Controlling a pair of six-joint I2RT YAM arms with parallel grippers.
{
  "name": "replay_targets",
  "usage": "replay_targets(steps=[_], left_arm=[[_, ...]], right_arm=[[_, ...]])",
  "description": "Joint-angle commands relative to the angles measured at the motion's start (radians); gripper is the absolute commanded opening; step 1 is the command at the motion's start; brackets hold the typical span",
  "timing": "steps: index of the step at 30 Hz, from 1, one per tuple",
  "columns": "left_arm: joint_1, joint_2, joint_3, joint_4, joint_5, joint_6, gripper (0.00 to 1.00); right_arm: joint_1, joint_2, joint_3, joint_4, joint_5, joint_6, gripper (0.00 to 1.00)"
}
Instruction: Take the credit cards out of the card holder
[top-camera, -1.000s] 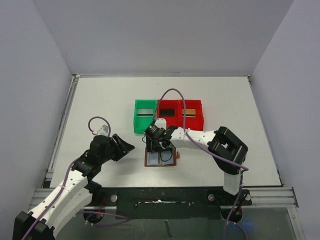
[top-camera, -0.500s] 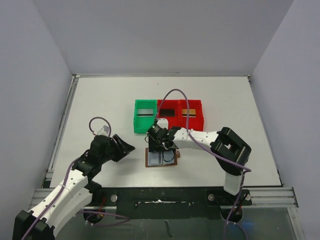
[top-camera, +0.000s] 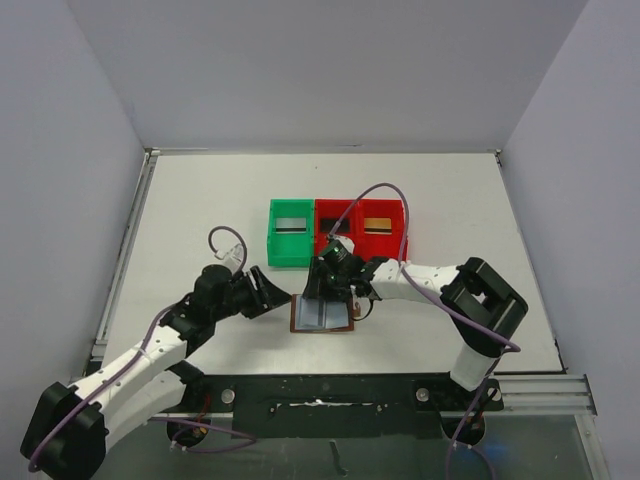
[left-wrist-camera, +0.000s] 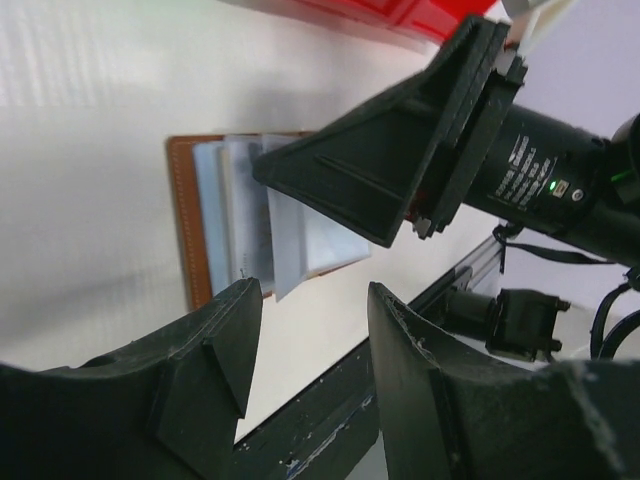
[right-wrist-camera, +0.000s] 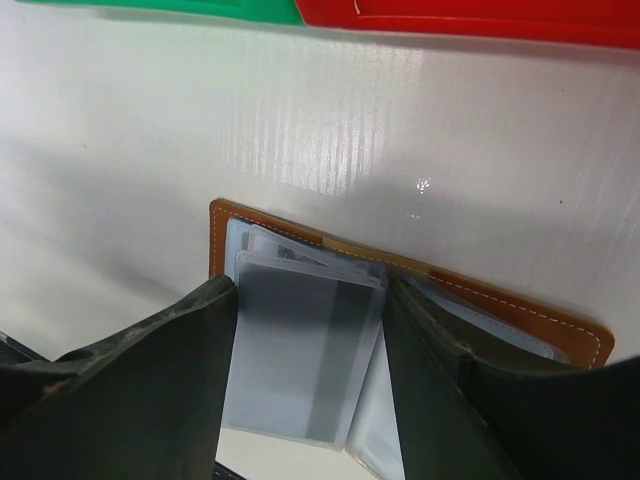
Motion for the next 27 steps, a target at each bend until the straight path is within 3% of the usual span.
replay_targets(steps=[1, 6, 15, 27], left_arm=[[-0.074, 0.072, 0.011, 0.161, 0.026, 0.016, 0.46], [-0.113, 0.149, -0.024, 0.266, 0.015, -0.025, 0.45], [-0.128, 0.370, -0.049, 0.557, 0.046, -0.070, 0.35], [-0.127, 0.558, 0.006, 0.611, 0.116, -0.068, 0.20]], right_arm=[[-0.003, -0.017, -0.040, 0.054, -0.018, 0.029, 0.50], [-0.017, -0.047, -0.096, 0.104, -0.024, 0.060, 0.50], [-0.038, -0.066, -0.132, 0.150, -0.052, 0.078, 0.50], [-0.069, -0.106, -0.138, 0.186, -0.114, 0.073, 0.57]])
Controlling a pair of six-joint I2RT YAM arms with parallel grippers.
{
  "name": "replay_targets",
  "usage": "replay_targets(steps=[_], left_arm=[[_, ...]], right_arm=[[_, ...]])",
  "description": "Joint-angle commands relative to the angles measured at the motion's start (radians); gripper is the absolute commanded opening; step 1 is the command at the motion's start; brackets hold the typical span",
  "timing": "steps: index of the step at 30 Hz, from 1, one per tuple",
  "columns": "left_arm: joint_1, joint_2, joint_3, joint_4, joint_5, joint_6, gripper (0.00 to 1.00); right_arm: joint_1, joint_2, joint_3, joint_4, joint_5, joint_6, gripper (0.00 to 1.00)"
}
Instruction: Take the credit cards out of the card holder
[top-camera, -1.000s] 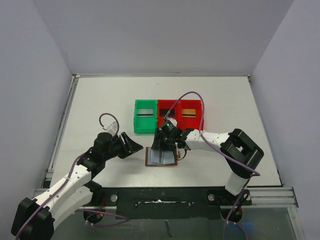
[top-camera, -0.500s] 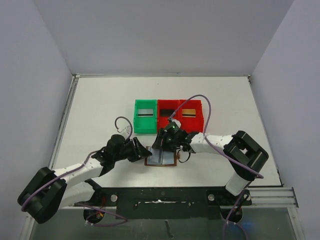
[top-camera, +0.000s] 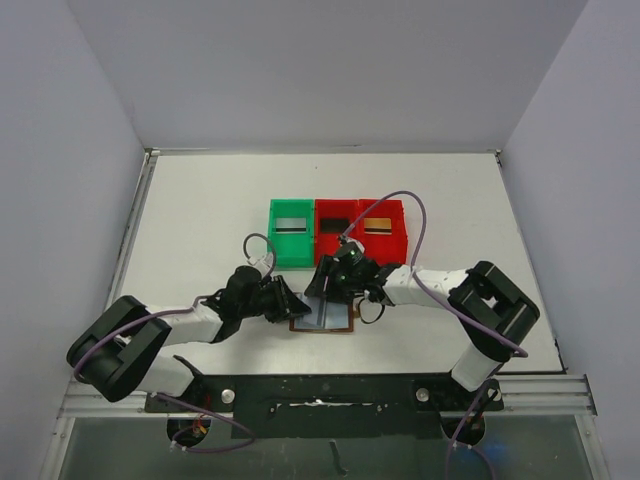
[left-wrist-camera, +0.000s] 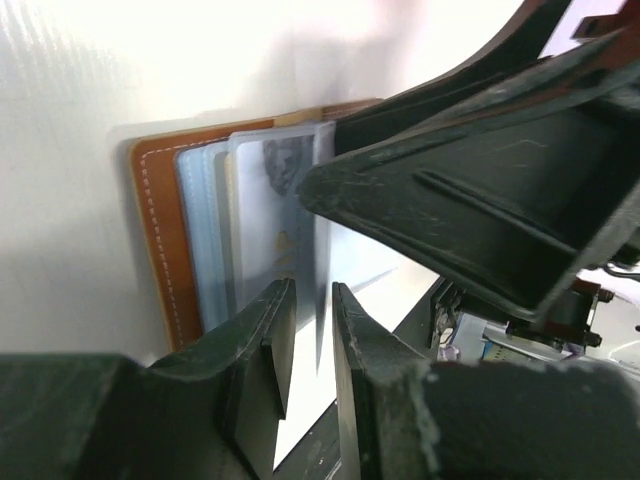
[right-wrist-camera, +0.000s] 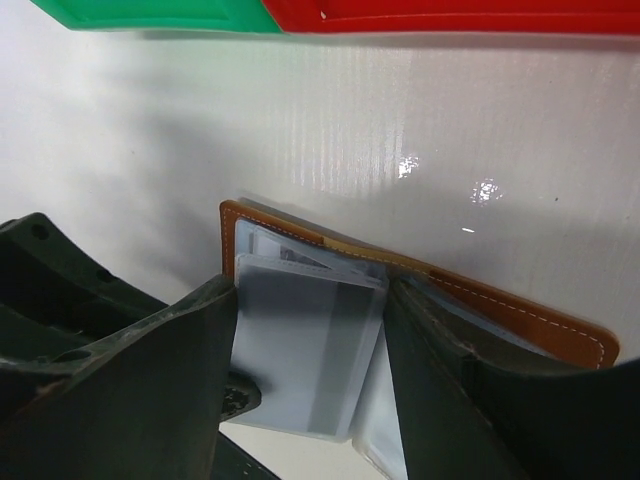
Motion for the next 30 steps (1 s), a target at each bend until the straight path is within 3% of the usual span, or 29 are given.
replay_targets(steps=[1, 10, 14, 20, 26, 30], left_arm=[[0.001, 0.031, 0.028, 0.116, 0.039, -0.009, 0.20], [0.002, 0.054, 0.109, 0.051, 0.080, 0.053, 0.27], [-0.004, 0.077, 0.133, 0.060, 0.103, 0.053, 0.32], [-0.039, 0.138, 0.191, 0.044, 0.163, 0.071, 0.36], [-0.111, 0.222, 0.253, 0.027, 0.152, 0.062, 0.38], [-0.111, 0.196, 0.253, -0.014, 0.113, 0.053, 0.41]], right_arm=[[-0.015, -0.050, 0.006, -0.018, -0.024, -0.006, 0.58], [-0.051, -0.172, -0.007, -0.052, -0.039, -0.063, 0.84], [-0.087, -0.247, -0.021, -0.158, 0.047, -0.028, 0.80], [-0.136, -0.448, -0.158, -0.137, 0.110, 0.041, 0.78], [-0.160, -0.577, -0.231, -0.138, 0.098, 0.044, 0.72], [-0.163, -0.608, -0.251, -0.119, 0.060, 0.042, 0.65]])
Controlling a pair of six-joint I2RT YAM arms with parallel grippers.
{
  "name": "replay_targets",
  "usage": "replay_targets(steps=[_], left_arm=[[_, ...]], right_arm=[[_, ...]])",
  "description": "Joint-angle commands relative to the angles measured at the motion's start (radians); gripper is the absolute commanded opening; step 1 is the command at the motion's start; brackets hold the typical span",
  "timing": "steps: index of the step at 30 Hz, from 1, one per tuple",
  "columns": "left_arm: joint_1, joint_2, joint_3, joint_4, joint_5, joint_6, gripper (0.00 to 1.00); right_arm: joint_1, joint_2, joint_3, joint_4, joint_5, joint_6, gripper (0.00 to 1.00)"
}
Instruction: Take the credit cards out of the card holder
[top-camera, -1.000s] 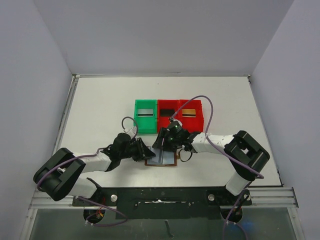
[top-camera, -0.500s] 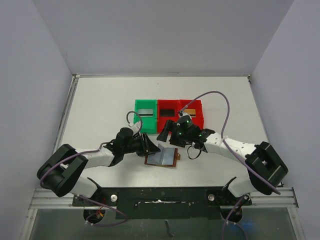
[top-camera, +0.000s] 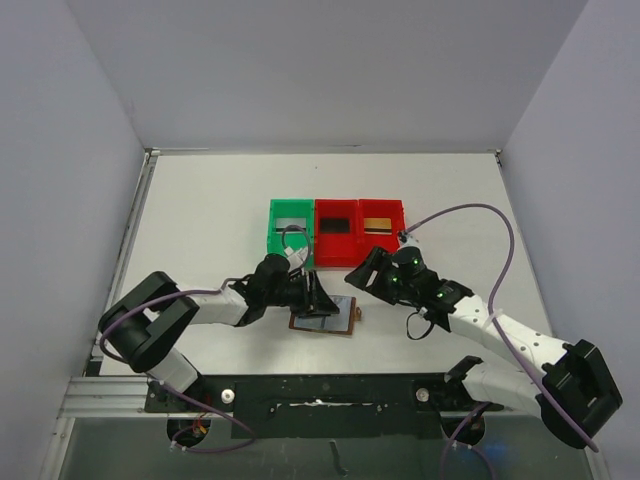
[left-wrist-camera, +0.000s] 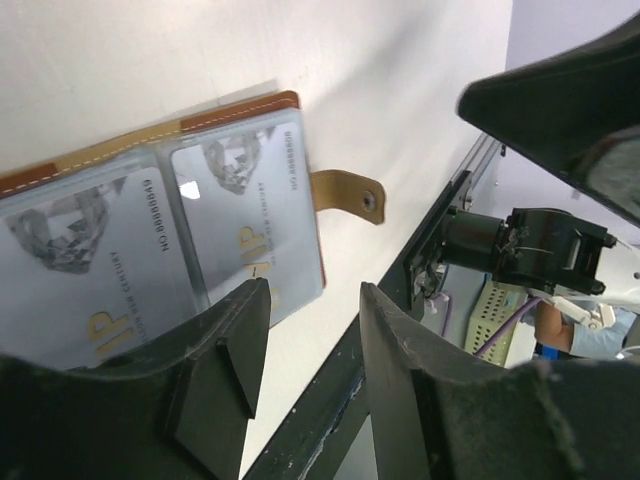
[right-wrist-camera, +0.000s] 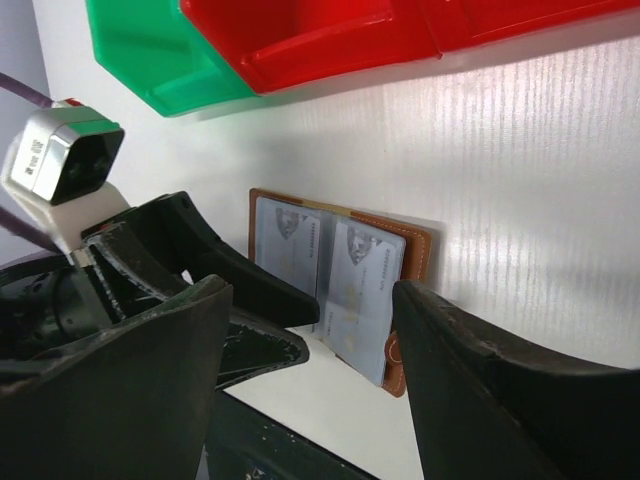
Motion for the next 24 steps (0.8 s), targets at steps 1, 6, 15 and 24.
replay_targets(steps=[1, 6, 15, 24], left_arm=[[0.001, -0.047, 0.042, -0.068, -0.037, 0.017, 0.41], [0.018, -0.178, 0.044, -0.234, -0.180, 0.060, 0.43], [0.072, -0.287, 0.003, -0.277, -0.193, 0.067, 0.43], [0.068, -0.262, 0.045, -0.272, -0.154, 0.084, 0.42]], right_arm=[[-0.005, -0.045, -0.020, 0.057, -0.025, 0.011, 0.63], [-0.002, -0.024, -0.017, 0.132, -0.087, 0.001, 0.51], [0.096, 0.182, 0.133, 0.029, -0.035, -0.058, 0.40], [0.107, 0.285, 0.080, 0.004, 0.003, -0.035, 0.32]])
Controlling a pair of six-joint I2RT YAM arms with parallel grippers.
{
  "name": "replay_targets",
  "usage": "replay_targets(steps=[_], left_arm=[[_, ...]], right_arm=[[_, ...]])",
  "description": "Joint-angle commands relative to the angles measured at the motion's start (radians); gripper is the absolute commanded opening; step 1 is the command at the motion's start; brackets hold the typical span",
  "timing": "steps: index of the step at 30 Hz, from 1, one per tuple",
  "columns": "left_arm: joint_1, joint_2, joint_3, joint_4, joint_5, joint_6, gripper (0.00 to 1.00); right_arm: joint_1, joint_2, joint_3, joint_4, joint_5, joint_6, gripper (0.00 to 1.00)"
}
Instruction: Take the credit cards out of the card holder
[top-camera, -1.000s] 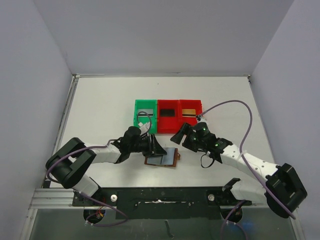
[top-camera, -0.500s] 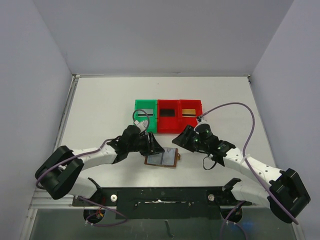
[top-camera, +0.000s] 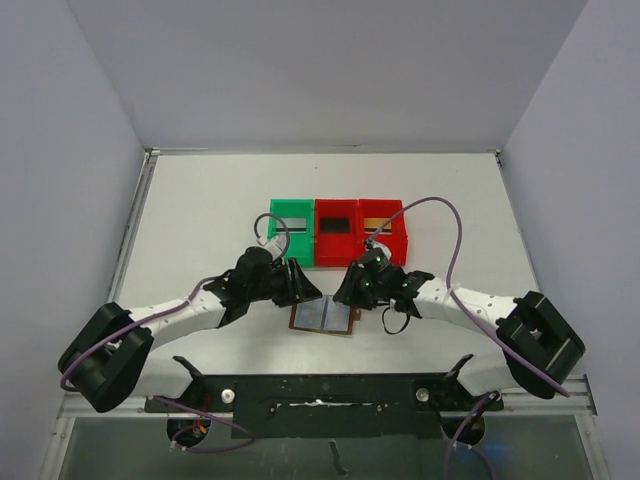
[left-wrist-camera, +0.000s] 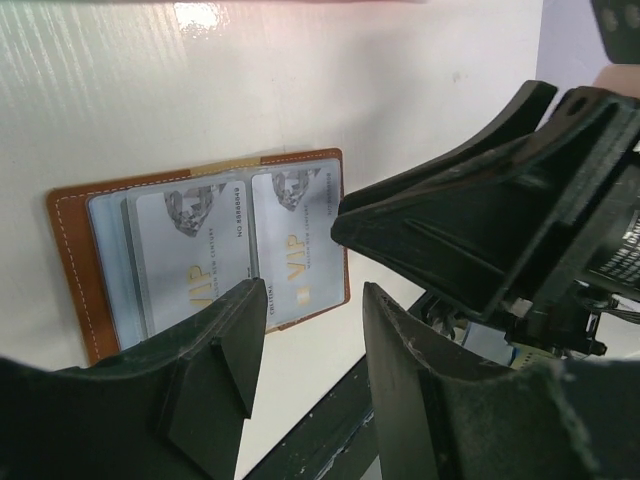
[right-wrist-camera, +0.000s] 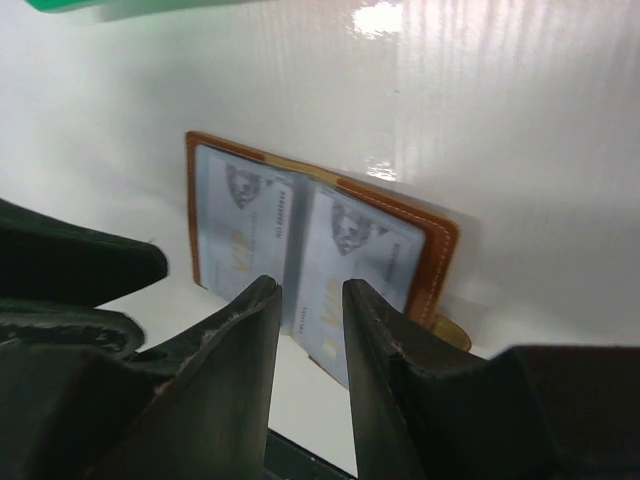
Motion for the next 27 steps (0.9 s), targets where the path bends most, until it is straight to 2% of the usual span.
replay_targets(steps=[1, 6, 11, 27], left_arm=[[-0.005, 0.021, 0.056, 0.020, 0.038, 0.034, 0.42], [-0.034, 0.085, 0.149, -0.079, -0.021, 0.110, 0.42], [-0.047, 0.139, 0.214, -0.109, -0.011, 0.155, 0.41], [-0.107, 0.252, 0.263, -0.186, -0.016, 0.162, 0.31]], right_arm=[[-0.006, 0.004, -0.050, 0.008, 0.039, 0.007, 0.32], [-0.056, 0.011, -0.138, 0.033, 0.019, 0.012, 0.28], [-0.071, -0.008, -0.171, 0.047, 0.025, 0.018, 0.27], [-0.075, 0.011, -0.171, 0.044, 0.022, 0.007, 0.26]])
